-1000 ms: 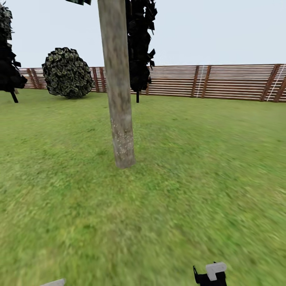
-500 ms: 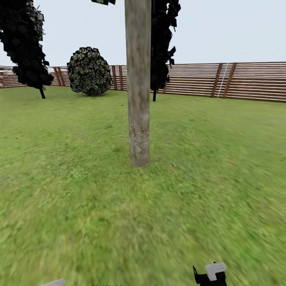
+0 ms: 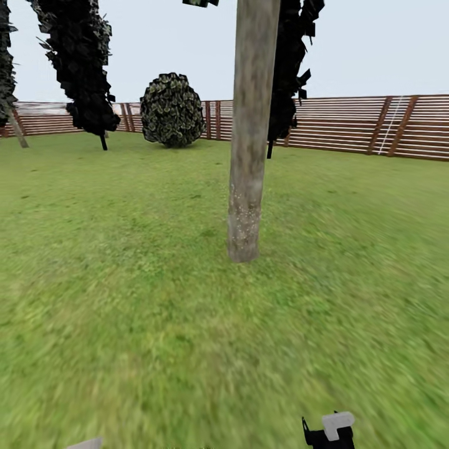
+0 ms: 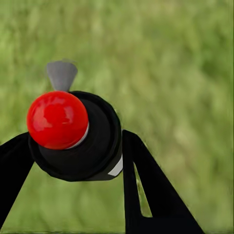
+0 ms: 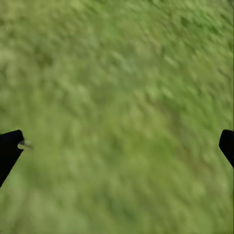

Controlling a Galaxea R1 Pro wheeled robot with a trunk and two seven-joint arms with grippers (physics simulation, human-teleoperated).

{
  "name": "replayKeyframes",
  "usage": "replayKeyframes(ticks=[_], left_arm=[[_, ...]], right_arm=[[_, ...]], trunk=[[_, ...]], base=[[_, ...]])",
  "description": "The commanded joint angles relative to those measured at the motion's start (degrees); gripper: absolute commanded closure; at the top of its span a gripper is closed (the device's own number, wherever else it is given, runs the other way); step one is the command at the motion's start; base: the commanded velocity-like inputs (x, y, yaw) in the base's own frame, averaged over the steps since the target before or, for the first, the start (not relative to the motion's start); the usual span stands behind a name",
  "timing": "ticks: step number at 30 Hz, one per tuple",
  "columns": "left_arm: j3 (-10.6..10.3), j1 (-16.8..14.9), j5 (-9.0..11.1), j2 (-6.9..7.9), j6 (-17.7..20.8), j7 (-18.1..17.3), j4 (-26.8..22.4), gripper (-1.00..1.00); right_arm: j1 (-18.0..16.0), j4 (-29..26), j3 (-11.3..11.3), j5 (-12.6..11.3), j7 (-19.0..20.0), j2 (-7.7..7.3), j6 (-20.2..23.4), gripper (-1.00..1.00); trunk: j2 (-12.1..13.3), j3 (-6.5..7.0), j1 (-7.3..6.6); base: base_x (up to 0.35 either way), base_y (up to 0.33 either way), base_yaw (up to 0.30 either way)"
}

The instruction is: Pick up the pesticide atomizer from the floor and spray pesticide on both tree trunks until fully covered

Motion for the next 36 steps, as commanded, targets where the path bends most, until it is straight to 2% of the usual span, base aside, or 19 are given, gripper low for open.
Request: replayKeyframes(ticks=[1, 6, 15, 18, 22, 36], left_arm=[[0.0, 0.0, 0.0, 0.0, 0.0, 0.0, 0.0, 1.0], [0.0, 0.0, 0.0, -0.08, -0.1, 0.0, 0.0, 1.0], [0.1, 0.0, 0.1, -0.04, 0.0, 0.1, 0.0, 1.0], [1.8, 0.0, 0.0, -0.04, 0.0, 0.1, 0.0, 1.0], [2.3, 0.0, -0.1, -0.04, 0.0, 0.1, 0.0, 1.0], [2.0, 0.0, -0.6, -0.1, 0.0, -0.1, 0.1, 1.0]], right_arm=[[0.0, 0.0, 0.0, 0.0, 0.0, 0.0, 0.0, -1.0], [0.0, 0.0, 0.0, 0.0, 0.0, 0.0, 0.0, -1.0], [0.0, 0.0, 0.0, 0.0, 0.0, 0.0, 0.0, -1.0], [0.0, 0.0, 0.0, 0.0, 0.0, 0.0, 0.0, -1.0], [0.0, 0.0, 0.0, 0.0, 0.0, 0.0, 0.0, -1.0], [0.1, 0.1, 0.0, 0.0, 0.0, 0.08, 0.0, -1.0]], trunk=[[0.0, -0.03, 0.0], [0.0, -0.19, 0.0], [0.0, -0.47, 0.0], [0.0, -0.54, 0.0], [0.0, -0.61, 0.0], [0.0, -0.62, 0.0]], base=[[0.0, 0.0, 0.277], [-0.045, 0.025, 0.277], [-0.222, 0.208, 0.276], [-0.227, 0.234, 0.278], [-0.166, 0.198, 0.279], [-0.008, 0.01, 0.281]])
